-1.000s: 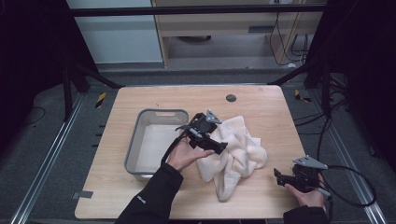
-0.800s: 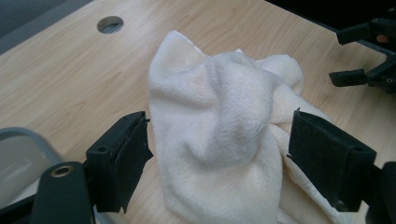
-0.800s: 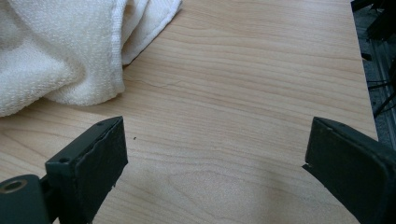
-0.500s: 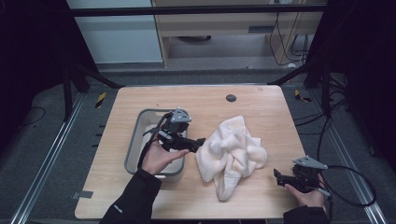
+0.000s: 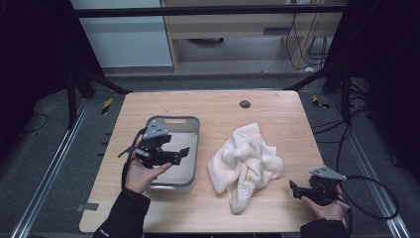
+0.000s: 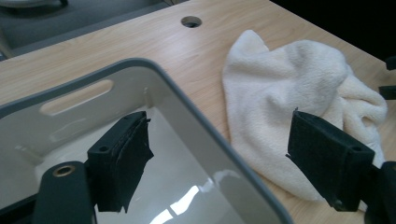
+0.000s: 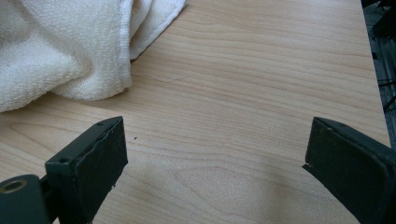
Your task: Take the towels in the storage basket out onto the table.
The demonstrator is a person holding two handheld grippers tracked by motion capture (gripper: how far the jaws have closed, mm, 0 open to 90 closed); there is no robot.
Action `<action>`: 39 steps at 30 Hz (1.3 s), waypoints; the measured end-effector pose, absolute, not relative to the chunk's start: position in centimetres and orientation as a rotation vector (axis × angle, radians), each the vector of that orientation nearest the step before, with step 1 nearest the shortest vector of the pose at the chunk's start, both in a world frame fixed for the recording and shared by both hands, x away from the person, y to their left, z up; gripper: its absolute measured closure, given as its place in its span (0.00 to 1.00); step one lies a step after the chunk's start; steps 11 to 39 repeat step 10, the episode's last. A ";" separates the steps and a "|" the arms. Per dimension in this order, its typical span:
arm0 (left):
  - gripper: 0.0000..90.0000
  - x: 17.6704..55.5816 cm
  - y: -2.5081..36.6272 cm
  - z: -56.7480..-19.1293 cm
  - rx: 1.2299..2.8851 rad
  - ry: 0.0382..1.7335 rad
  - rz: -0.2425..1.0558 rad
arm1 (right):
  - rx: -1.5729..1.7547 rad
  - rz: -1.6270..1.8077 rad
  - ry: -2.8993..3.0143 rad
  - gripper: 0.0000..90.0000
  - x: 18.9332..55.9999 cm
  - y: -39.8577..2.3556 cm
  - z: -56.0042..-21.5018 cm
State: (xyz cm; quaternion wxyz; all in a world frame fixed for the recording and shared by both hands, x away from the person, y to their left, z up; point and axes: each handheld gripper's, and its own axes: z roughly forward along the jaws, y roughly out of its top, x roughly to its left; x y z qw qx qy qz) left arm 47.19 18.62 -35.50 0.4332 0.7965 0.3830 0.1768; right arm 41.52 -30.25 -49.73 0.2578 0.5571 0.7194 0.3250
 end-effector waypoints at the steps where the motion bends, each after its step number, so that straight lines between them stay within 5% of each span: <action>1: 0.23 47.0 19.3 -35.6 1.972 0.966 0.446 | 1.515 0.881 1.949 0.06 41.5 -30.2 -49.7; 9: 0.23 45.6 24.3 -36.8 1.863 1.074 0.515 | 1.513 0.886 1.940 0.06 41.4 -30.3 -49.8; 39: 0.23 45.6 24.3 -36.8 1.863 1.074 0.515 | 1.517 0.889 1.937 0.06 41.4 -30.3 -49.8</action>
